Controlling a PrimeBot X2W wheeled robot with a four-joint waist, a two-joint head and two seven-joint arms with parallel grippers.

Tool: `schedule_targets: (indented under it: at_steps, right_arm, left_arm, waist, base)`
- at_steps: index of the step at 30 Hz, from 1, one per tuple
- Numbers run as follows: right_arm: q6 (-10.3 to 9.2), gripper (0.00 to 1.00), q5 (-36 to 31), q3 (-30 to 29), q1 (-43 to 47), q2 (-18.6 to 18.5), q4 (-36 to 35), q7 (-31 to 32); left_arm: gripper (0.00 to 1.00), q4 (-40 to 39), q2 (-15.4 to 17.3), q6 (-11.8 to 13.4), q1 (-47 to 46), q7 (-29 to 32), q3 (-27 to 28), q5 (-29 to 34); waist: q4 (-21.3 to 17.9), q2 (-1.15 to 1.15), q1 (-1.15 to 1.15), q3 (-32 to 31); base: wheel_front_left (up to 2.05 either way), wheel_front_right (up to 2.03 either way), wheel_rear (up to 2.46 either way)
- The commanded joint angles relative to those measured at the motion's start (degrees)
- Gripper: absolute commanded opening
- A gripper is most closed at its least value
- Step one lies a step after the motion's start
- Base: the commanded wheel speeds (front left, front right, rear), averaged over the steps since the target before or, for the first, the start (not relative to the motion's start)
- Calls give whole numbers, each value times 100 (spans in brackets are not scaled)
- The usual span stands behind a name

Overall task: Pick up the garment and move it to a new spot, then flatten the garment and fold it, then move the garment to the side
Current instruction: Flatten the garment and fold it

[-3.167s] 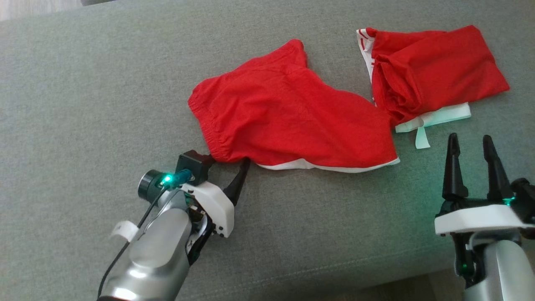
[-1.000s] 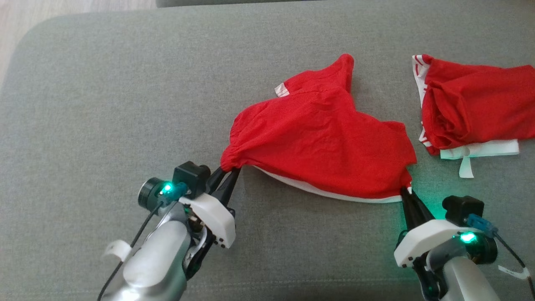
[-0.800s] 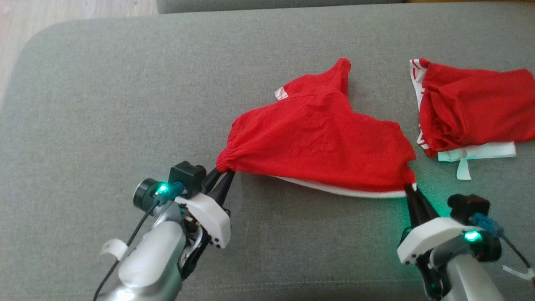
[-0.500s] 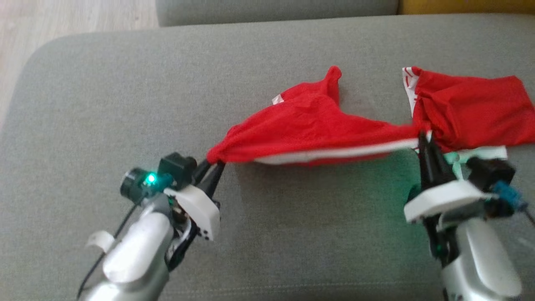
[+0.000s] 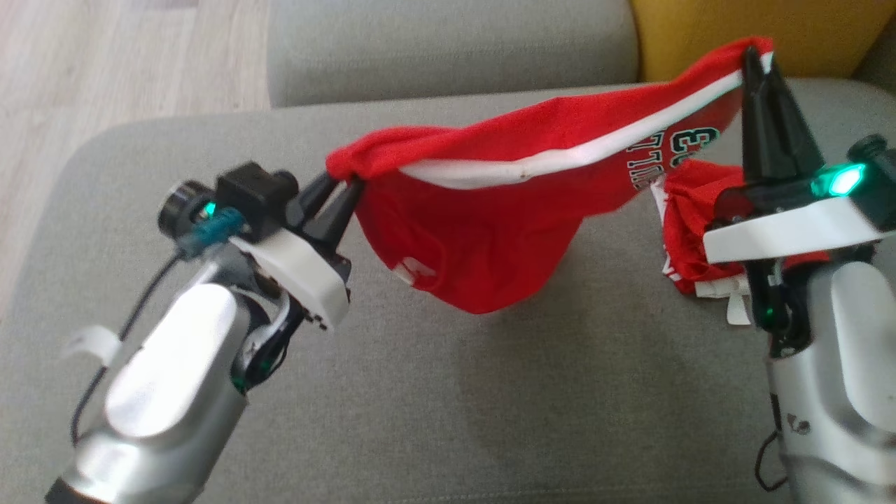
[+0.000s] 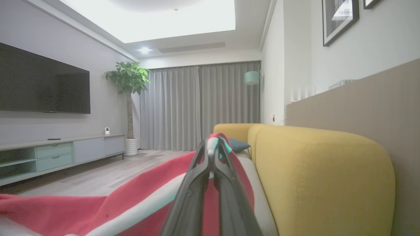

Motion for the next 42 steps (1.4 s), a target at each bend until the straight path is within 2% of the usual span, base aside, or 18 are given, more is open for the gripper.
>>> schedule_targets:
  at_steps: [1, 6, 13, 18, 24, 28, 33, 37, 42]
  right_arm:
    - [18, 0, -40, 150, -292, -36, -343, 34]
    - [18, 0, -59, 154, -174, -26, -687, 190]
    - [18, 0, -57, 96, 677, 101, -1419, 616]
    - [18, 0, -74, 29, 986, 170, -1922, 995]
    - [18, 0, -66, -10, 594, 195, -1884, 1388]
    - [18, 0, 97, -76, -420, 186, -1321, 1720]
    - [18, 0, 165, 11, -2541, -57, 168, 1704]
    - [18, 0, 69, -46, -4445, -143, 1651, 1082]
    - [18, 0, -249, -418, -6079, 34, 3045, -187]
  left_arm:
    - [0, -406, 212, 48, -407, 80, 355, -88]
    - [0, -1021, 279, 178, -307, 346, 513, -319]
    - [0, -2045, 448, 384, 364, 960, 679, -921]
    - [0, -2671, 662, 563, 530, 1248, 862, -1063]
    - [0, -2709, 756, 473, 243, 1548, 891, -1201]
    - [0, -2190, 730, 271, -501, 1829, 1039, -1496]
    - [0, -802, 693, 8, -2156, 1976, 1191, -1525]
    - [0, 384, 623, -106, -3777, 1509, 1219, -1121]
    - [0, 1622, 423, -123, -5278, 364, 1232, -563]
  waist:
    - [-38, 0, 0, -135]
    - [-60, 0, 0, -311]
    - [-80, 0, 0, -481]
    - [-80, 0, 0, -401]
    - [-115, 0, 0, -93]
    - [-140, 0, 0, 523]
    - [-141, 0, 0, 1474]
    - [-134, 0, 0, 2092]
    - [-136, 0, 0, 2529]
  base:
    - [0, 0, 0]
    - [0, 0, 0]
    - [0, 0, 0]
    - [0, 0, 0]
    - [0, 0, 0]
    - [0, 0, 0]
    - [0, 0, 0]
    - [0, 0, 0]
    - [0, 0, 0]
